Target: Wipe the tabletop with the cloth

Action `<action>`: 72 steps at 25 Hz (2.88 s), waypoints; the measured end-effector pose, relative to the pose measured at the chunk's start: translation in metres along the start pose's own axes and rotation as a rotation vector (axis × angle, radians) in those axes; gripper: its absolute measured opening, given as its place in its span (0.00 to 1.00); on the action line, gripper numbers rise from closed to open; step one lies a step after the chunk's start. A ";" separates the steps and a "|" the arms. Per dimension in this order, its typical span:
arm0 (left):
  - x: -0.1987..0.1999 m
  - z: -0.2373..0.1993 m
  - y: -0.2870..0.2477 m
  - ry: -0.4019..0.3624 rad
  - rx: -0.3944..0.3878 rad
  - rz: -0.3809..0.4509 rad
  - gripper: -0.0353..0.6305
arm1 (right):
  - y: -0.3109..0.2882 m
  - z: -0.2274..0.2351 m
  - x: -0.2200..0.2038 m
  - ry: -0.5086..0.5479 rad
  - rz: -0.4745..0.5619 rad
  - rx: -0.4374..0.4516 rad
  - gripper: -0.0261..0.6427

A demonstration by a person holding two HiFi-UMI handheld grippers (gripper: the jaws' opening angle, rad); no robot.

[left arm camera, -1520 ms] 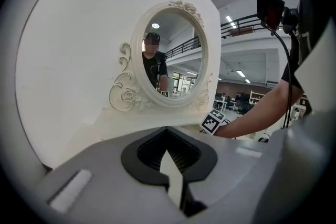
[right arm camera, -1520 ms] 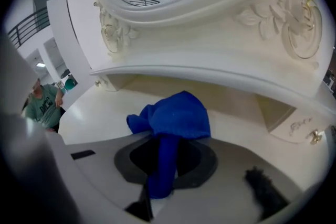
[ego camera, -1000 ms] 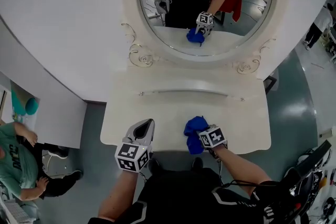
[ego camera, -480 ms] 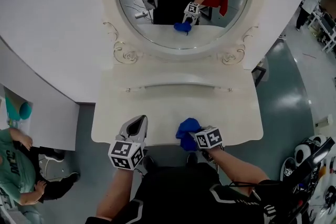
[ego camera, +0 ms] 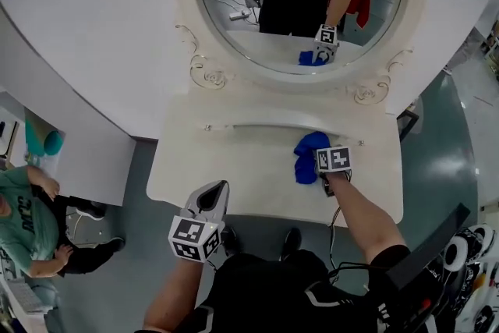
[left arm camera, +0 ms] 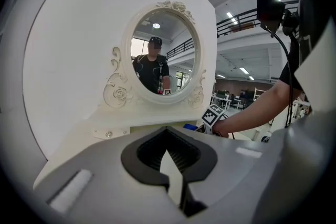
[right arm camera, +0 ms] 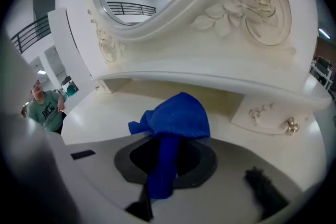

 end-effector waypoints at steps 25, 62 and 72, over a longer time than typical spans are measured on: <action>0.014 0.023 -0.067 -0.021 -0.188 0.007 0.06 | 0.083 -0.063 -0.121 -0.040 -0.075 0.080 0.12; 0.019 0.049 -0.098 -0.055 -0.232 -0.018 0.06 | 0.093 0.042 -0.104 -0.086 -0.010 -0.079 0.12; 0.022 0.063 -0.101 -0.061 -0.296 -0.014 0.06 | 0.137 0.010 -0.159 -0.141 -0.005 -0.068 0.12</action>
Point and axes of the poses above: the fingertips, and each gripper's own axes: y backward along the fingers, z to its right, x out of its top, the point moved 5 cm from there along y, backward along the fingers, and after that the axes turned 4 degrees about z, right-handed, at the moved point
